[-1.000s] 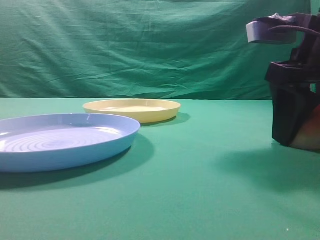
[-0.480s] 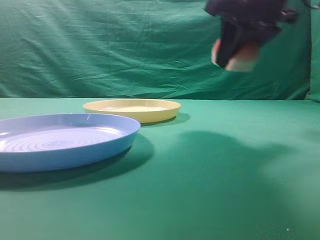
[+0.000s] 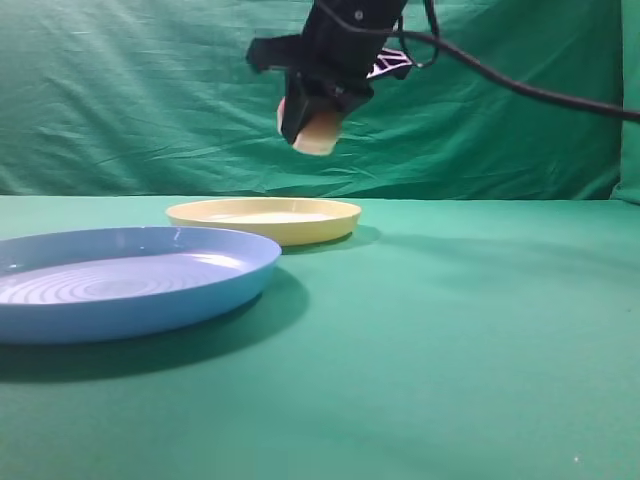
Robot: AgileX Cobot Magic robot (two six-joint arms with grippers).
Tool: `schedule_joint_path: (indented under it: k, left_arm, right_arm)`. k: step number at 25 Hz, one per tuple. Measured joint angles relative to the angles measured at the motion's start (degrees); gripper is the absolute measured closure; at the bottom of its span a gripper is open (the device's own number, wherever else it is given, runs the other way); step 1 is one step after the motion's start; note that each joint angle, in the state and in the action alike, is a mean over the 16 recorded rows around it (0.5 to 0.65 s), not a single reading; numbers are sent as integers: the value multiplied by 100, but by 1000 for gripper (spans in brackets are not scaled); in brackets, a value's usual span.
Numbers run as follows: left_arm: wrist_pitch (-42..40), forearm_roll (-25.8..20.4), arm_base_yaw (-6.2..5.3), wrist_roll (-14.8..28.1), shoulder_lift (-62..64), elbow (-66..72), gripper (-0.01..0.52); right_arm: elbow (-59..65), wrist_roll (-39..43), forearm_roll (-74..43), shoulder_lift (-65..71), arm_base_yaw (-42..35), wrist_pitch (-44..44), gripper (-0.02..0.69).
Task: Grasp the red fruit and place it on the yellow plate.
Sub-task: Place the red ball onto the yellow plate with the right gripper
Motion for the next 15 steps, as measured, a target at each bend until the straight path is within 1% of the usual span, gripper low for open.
schedule_joint_path:
  k: [2,4,6,7,8,10,15]
  left_arm:
    - [0,0,0,0,0,0,357]
    - [0,0,0,0,0,0,357]
    - [0,0,0,0,0,0,357]
    - [0,0,0,0,0,0,357]
    - [0,0,0,0,0,0,357]
    - [0,0,0,0,0,0,357]
    - [0,0,0,0,0,0,357]
  right_arm:
    - [-58,0,-87,-14,29,111,149]
    - [-109,2,-188,-112,51,268,108]
    - [-170,16,-296,-292,65,472,89]
    - [-205,31,-351,-410,69,592,92]
    - [-243,51,-408,-545,72,723,103]
    - [-323,108,-519,-863,75,1009,153]
    - [-523,338,-682,-1858,84,1830,342]
